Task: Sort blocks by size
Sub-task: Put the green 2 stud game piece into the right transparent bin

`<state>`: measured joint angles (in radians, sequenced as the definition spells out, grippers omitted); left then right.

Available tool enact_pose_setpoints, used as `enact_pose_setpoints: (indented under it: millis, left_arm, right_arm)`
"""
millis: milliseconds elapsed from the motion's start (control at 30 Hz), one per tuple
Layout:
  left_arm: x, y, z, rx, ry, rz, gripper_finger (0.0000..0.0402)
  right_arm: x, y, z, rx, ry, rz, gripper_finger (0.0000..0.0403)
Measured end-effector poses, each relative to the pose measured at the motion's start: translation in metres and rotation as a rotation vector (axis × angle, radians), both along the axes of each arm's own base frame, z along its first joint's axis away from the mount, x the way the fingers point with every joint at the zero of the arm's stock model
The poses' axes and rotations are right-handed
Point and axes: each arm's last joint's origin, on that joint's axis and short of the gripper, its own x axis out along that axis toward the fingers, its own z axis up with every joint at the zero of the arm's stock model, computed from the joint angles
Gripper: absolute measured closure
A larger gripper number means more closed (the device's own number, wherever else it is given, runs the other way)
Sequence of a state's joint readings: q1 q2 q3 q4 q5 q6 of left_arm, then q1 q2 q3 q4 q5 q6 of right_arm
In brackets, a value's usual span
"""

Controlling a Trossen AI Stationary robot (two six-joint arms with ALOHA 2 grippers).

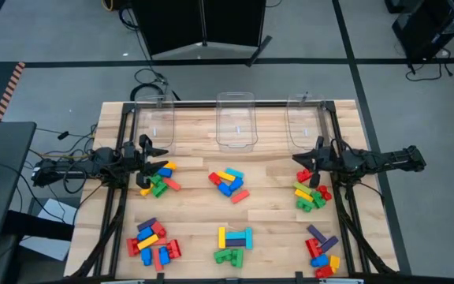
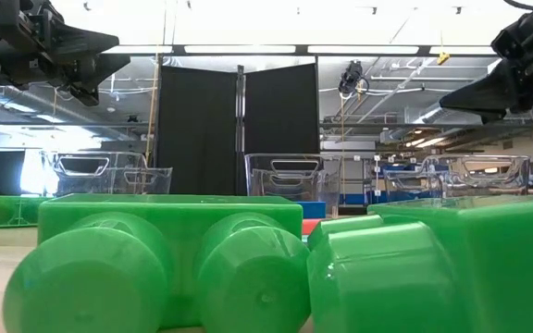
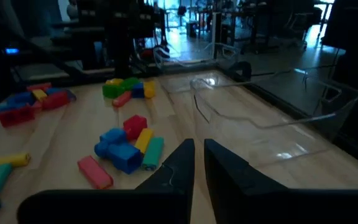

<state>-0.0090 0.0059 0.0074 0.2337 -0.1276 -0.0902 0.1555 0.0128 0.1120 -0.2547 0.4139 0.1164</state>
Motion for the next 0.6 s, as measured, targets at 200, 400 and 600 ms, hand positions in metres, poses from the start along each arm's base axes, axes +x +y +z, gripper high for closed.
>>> enact_pose_setpoints:
  millis: [200, 400, 600]
  left_arm:
    - [0.000, 0.000, 0.000, 0.000, 0.000, 0.000, 0.0209]
    - [0.000, 0.000, 0.000, 0.000, 0.000, 0.000, 0.0209]
    - [0.000, 0.000, 0.000, 0.000, 0.000, 0.000, 0.0209]
  right_arm:
    - [0.001, 0.000, 0.016, -0.018, -0.152, -0.020, 0.0355]
    - [-0.002, -0.002, 0.042, -0.030, -0.348, -0.075, 0.0329]
    - [0.008, -0.001, 0.090, -0.079, -0.320, -0.099, 0.0268]
